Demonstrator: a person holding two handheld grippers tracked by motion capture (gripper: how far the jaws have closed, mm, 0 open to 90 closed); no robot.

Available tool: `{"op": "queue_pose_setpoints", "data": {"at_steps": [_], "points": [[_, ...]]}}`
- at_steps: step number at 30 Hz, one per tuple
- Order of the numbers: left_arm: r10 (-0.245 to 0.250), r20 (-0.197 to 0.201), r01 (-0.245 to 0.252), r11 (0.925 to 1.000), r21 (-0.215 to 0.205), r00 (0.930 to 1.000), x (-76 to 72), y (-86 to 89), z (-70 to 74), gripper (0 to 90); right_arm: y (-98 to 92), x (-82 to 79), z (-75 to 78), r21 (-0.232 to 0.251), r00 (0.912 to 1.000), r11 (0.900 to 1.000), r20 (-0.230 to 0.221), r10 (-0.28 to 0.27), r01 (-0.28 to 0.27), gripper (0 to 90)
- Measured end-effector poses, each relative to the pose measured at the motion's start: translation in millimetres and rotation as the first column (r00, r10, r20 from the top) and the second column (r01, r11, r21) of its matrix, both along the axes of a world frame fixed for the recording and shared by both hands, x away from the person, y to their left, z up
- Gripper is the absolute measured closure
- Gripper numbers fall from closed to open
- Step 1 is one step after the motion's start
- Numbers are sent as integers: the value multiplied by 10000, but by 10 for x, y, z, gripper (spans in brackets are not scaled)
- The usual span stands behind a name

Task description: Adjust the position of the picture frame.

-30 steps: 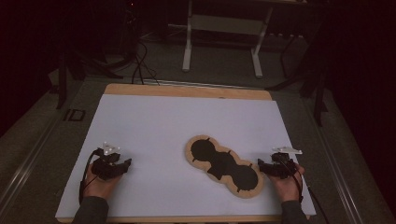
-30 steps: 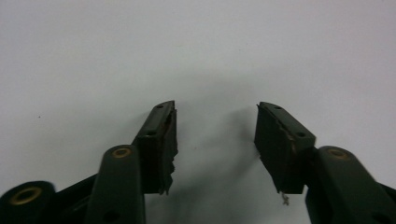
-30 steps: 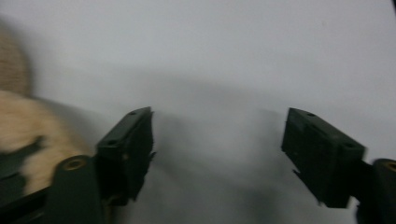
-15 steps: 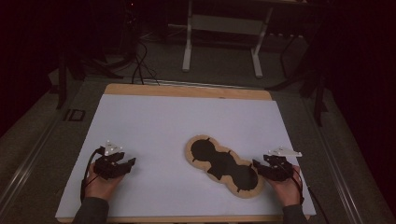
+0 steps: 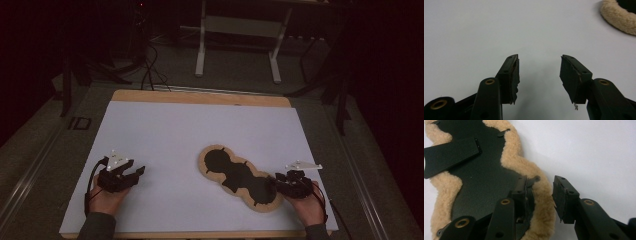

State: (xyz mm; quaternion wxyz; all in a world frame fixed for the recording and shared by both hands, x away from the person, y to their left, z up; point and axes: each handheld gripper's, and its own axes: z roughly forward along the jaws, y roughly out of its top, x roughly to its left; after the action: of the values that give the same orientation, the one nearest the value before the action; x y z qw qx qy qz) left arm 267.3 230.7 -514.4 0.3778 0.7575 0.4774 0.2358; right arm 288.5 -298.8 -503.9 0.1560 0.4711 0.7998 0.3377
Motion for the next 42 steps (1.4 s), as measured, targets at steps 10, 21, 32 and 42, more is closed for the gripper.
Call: {"op": "queue_pose_setpoints", "data": {"at_steps": [10, 21, 32, 42], "points": [[-38, 701, -2, 9983, 579, 9975, -42, -21, -1, 484, -65, 17, -24, 259, 9988, 9993, -419, -242, 253, 710], [-75, 600, 32, 9974, 717, 9982, -49, -33, -2, 488, -48, 35, -29, -9, 9978, 9995, -586, -314, 314, 789], [-161, 302, 147, 9988, 464, 9994, -23, -18, -4, 563, -13, 38, -28, -253, 9987, 9992, -380, -330, 321, 797], [-247, 352, 229, 9984, 508, 9991, -17, -39, 3, 564, 60, 165, -27, -512, 9989, 9976, -17, -470, 469, 797]]}}
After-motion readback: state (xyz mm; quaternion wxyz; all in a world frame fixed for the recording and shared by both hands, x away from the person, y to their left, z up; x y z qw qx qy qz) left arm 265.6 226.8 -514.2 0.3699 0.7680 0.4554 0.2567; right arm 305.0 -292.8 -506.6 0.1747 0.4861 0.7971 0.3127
